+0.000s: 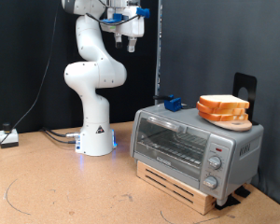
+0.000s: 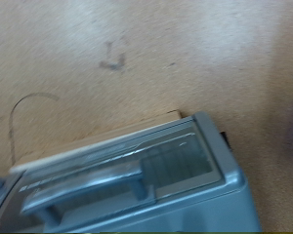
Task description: Make a piece of toast with the oven
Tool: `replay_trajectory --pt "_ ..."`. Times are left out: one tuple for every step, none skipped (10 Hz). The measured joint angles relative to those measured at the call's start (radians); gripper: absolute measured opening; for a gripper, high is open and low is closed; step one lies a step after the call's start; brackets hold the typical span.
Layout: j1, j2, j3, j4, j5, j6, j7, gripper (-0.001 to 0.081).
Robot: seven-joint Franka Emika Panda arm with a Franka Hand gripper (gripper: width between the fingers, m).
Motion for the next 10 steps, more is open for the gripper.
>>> replay_trajectory --pt "0.015 -0.004 -0.004 0.000 0.010 0.039 -0.101 0.0807" --pt "0.040 -0.008 -0.015 0.000 0.010 0.066 -0.210 0.0807" --pt "0.059 -0.007 -0.026 0.000 -0.008 0.088 -0.325 0.0807" --pt "0.073 0.000 -0.038 0.000 -0.016 0.100 -0.416 0.0807" --pt "0.071 0.000 -0.038 0.000 0.000 0.100 -0.397 0.0807" --pt "0.088 -0.004 -0.051 0.000 0.048 0.096 -0.476 0.0807" --pt "0.119 -0.012 -0.074 -0.003 0.075 0.120 -0.582 0.0807" --pt "0.148 -0.013 -0.093 -0.009 0.077 0.152 -0.697 0.0807" --pt "0.170 0.000 -0.111 -0.017 0.071 0.205 -0.816 0.0807" --pt "0.180 0.028 -0.121 -0.021 0.033 0.265 -0.916 0.0807"
